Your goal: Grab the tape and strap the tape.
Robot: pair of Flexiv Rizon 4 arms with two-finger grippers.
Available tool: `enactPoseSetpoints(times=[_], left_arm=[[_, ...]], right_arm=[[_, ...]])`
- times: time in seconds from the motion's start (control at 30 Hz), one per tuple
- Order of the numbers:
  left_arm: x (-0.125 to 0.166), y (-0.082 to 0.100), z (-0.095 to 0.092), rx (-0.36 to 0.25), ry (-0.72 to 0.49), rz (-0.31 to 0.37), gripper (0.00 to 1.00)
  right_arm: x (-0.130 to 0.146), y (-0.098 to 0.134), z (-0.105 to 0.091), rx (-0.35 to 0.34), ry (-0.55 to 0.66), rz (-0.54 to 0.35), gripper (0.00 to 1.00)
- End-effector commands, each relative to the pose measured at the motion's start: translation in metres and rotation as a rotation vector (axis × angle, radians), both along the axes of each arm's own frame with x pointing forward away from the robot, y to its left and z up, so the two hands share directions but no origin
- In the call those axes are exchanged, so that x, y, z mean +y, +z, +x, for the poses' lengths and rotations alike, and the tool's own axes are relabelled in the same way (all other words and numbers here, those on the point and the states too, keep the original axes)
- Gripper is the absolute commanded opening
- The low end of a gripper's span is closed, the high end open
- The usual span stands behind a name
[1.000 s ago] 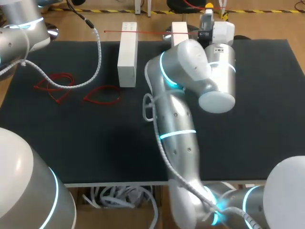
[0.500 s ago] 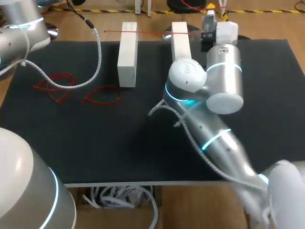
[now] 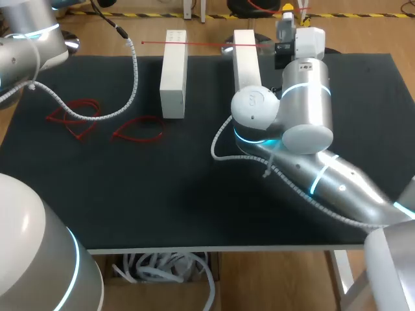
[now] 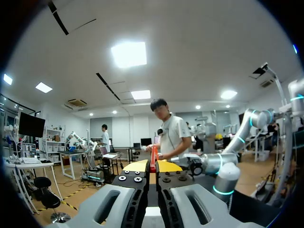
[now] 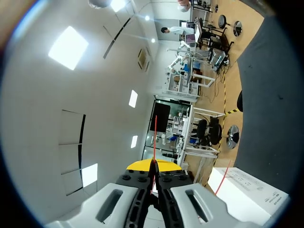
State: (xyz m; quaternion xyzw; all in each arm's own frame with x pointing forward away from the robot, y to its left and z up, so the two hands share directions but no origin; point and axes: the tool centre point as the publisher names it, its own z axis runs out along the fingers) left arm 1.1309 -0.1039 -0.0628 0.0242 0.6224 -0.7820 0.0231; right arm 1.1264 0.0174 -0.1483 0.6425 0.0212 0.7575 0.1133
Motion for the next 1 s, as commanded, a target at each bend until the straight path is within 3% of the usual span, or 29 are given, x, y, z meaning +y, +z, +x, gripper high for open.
enactPoseSetpoints(times=[0.03, 1.0], left_arm=[[0.0002, -0.0003, 0.0006, -0.001, -0.002, 0.000, 0.00], [0.0002, -0.0003, 0.0006, -0.001, -0.002, 0.000, 0.00]], right_arm=[[-0.0012, 0.0018, 0.0013, 0.015, -0.034, -0.008, 0.00], [-0.0010, 0.0042, 0.0098, 0.000, -0.029, -0.003, 0.00]])
